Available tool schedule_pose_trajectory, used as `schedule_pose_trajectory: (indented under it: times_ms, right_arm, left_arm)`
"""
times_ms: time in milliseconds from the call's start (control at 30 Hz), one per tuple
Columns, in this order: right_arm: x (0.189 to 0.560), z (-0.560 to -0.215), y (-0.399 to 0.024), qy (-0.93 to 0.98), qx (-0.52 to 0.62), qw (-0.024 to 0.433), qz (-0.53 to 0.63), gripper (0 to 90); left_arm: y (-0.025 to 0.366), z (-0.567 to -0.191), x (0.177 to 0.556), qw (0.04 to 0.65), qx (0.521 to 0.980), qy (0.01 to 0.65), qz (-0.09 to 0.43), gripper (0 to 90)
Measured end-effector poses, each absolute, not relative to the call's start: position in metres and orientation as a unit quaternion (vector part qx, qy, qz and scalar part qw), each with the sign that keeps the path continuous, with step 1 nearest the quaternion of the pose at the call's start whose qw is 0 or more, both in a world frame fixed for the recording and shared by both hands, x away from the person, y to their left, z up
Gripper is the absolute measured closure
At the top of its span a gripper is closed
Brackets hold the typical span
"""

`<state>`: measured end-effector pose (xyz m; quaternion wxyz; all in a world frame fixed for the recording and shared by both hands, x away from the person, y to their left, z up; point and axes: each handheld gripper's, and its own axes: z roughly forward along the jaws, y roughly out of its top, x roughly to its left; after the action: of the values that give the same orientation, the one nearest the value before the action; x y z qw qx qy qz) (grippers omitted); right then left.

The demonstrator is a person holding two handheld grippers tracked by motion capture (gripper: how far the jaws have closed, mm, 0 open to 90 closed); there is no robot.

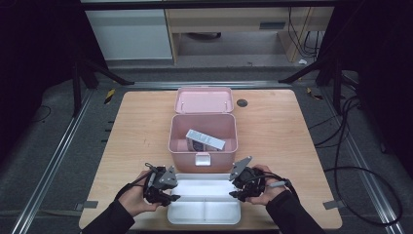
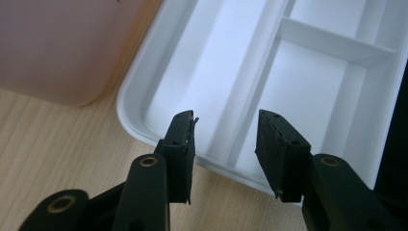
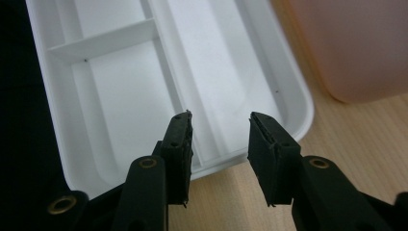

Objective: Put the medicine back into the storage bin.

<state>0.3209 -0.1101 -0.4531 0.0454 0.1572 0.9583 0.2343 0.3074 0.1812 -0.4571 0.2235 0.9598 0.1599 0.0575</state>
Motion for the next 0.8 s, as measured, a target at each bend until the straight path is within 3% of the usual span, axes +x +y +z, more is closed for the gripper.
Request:
schedule_pose_trajectory:
  times_ms: [400,800]
  right_arm:
    - [0.319,-0.470,-0.088,0.981,0.114,0.022,0.153,73.4]
    - [0.324,-0.481,-0.080,0.986,0.105,0.013,0.129,81.3]
  left_arm:
    - [0.165,-0.472,0.311,0.166,0.978,0.120,0.035,66.0]
    - [0.161,-0.478,0.318,0.146,0.983,0.111,0.025,80.5]
